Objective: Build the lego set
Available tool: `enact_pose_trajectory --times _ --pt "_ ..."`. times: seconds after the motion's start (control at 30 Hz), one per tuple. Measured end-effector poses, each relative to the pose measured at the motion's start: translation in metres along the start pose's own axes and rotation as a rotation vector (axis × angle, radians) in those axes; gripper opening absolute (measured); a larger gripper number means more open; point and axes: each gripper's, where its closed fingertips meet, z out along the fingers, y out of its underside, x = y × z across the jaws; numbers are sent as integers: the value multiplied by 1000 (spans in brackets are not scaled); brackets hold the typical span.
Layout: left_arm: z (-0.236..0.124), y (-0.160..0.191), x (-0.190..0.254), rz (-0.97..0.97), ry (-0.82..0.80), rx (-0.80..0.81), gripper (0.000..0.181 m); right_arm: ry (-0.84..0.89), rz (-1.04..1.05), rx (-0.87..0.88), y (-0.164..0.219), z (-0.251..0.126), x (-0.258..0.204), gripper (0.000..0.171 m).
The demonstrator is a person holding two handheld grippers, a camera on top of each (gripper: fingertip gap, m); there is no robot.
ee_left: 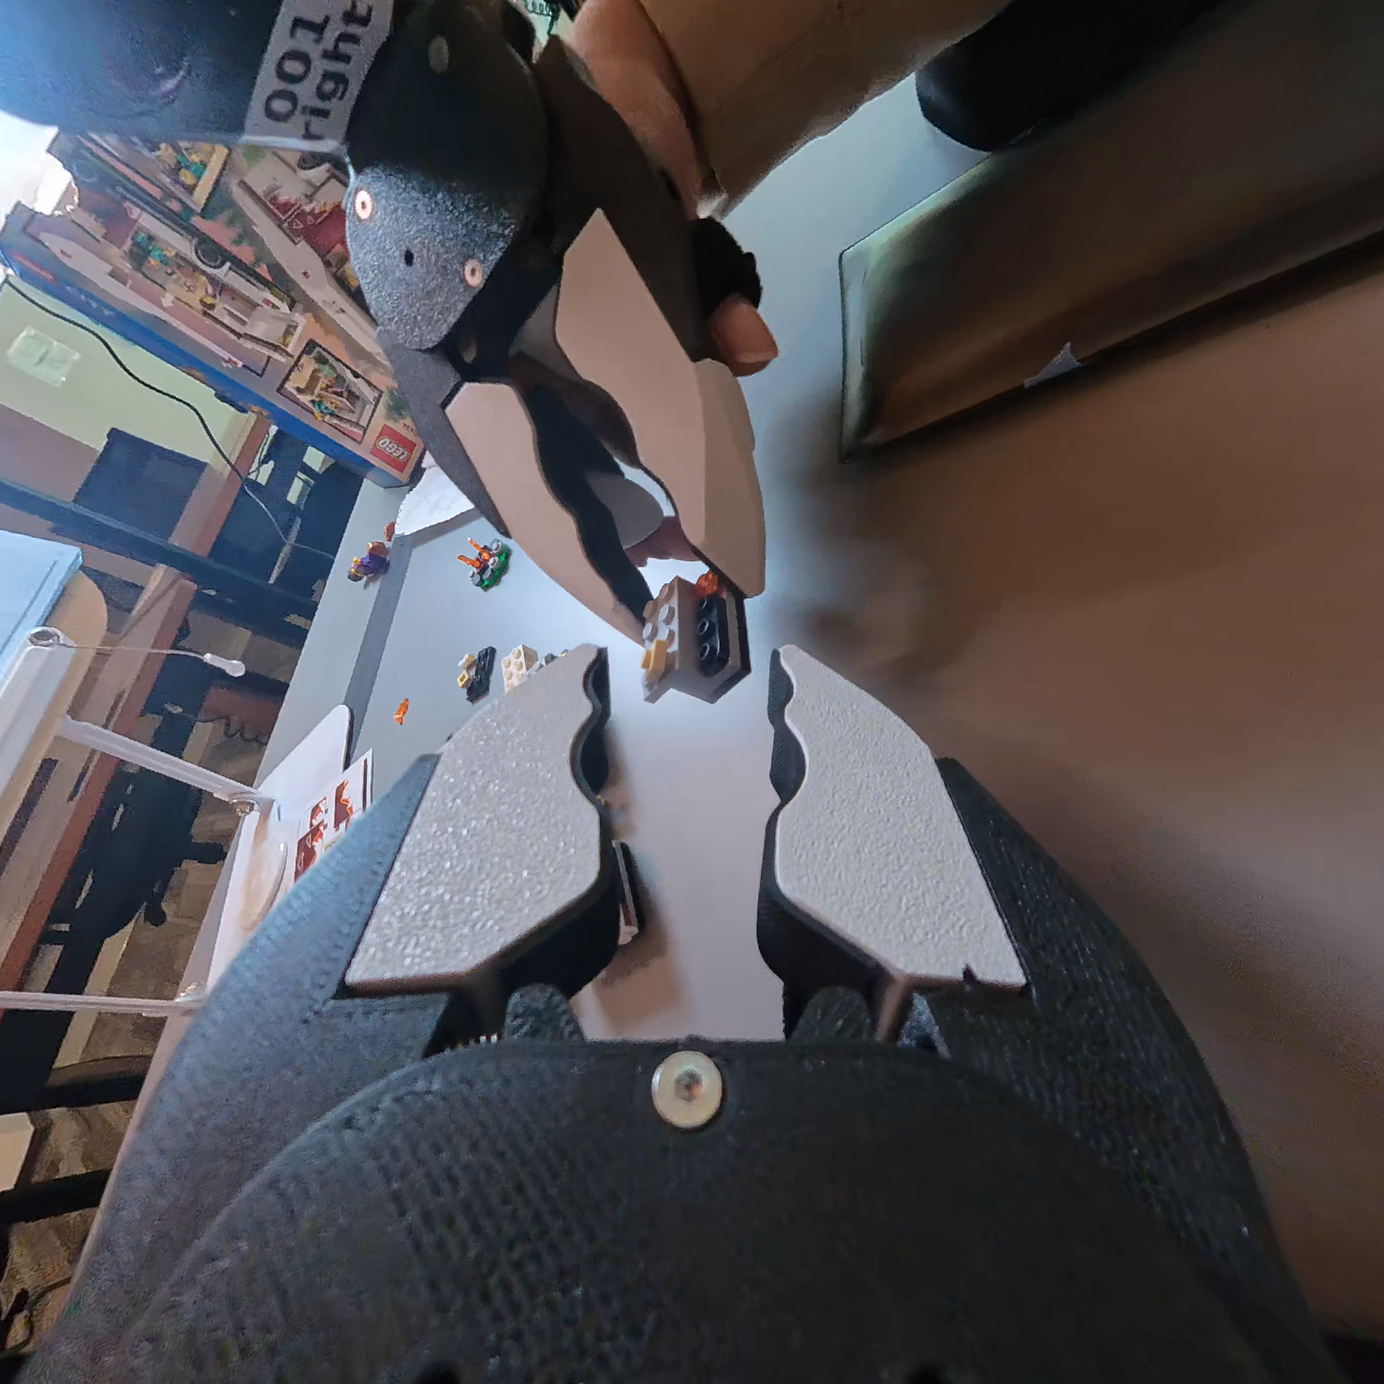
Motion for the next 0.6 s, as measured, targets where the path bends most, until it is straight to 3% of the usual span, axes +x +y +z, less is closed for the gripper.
enact_pose_trajectory --times 0.6 --pt "1 3 -3 187 -90 -78 26 -84 139 22 -2 -2 -3 27"
